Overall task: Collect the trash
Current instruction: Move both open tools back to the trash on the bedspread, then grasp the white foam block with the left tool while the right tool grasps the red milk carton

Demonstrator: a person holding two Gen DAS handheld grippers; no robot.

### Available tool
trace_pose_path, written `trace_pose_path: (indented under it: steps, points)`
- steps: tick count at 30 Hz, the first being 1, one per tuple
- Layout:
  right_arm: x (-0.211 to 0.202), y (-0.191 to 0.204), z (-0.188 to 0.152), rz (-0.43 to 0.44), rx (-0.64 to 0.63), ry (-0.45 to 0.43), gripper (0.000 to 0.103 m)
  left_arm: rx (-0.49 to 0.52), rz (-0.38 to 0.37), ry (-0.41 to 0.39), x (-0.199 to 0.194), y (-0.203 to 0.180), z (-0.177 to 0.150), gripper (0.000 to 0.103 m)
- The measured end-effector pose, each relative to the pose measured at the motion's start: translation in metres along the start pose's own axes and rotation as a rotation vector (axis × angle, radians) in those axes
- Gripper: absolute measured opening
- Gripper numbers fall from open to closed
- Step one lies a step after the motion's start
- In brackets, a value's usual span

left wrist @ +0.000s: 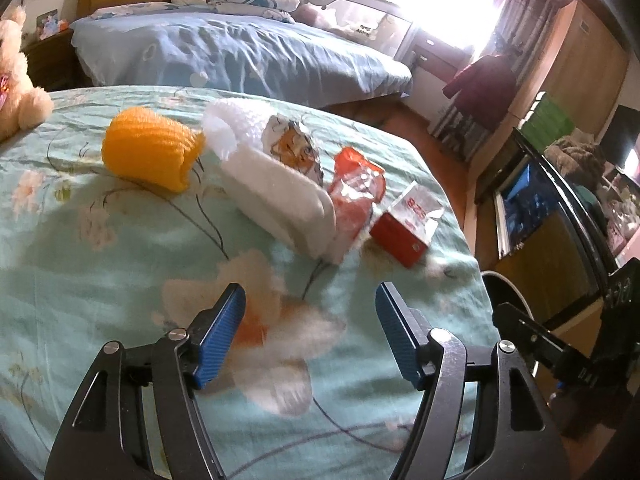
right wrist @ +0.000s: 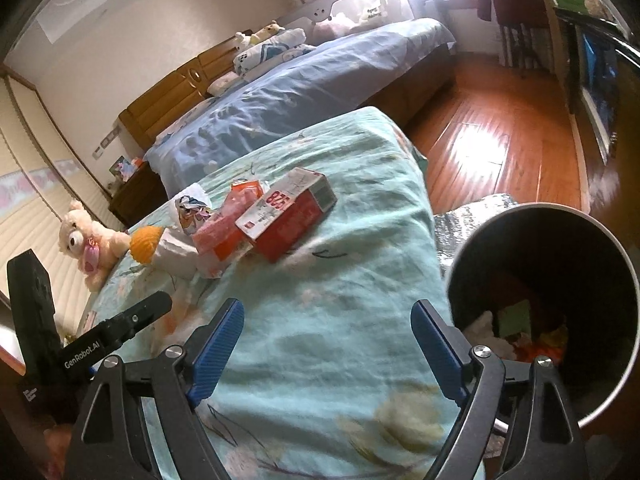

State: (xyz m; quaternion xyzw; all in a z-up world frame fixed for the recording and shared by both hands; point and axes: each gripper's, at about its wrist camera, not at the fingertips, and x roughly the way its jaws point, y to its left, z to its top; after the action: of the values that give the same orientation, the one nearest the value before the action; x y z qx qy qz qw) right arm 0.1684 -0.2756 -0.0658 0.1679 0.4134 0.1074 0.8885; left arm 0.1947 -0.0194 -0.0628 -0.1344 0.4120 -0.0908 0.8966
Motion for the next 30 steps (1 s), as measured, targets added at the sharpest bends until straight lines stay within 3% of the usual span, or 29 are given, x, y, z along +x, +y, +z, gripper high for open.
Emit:
trace_pose_path:
  steps: [15,19,22,27,28,30]
  points:
    - [0.041,0.02,0.019,0.02,-0.013,0.041,0.087,-0.017,0.045,-0.021,0.027,0.019,0.029,0.069]
    - [0.051,0.029,0.023,0.033,-0.017,0.048,0.087,0.036,-0.012,-0.044,0.019,0.021,0.025,0.033]
    - [0.061,0.039,0.027,0.034,-0.024,0.041,0.087,0.089,-0.002,-0.049,0.012,0.016,0.021,0.03]
    - [0.08,0.051,0.035,-0.021,-0.061,0.036,0.087,0.075,-0.063,-0.03,-0.001,0.026,0.016,0.03]
    - [0.084,0.053,0.036,-0.035,-0.071,0.041,0.085,0.08,-0.078,-0.022,-0.003,0.028,0.015,0.03]
    - [0.087,0.052,0.037,-0.059,-0.089,0.046,0.072,0.099,-0.085,-0.011,-0.005,0.029,0.014,0.03]
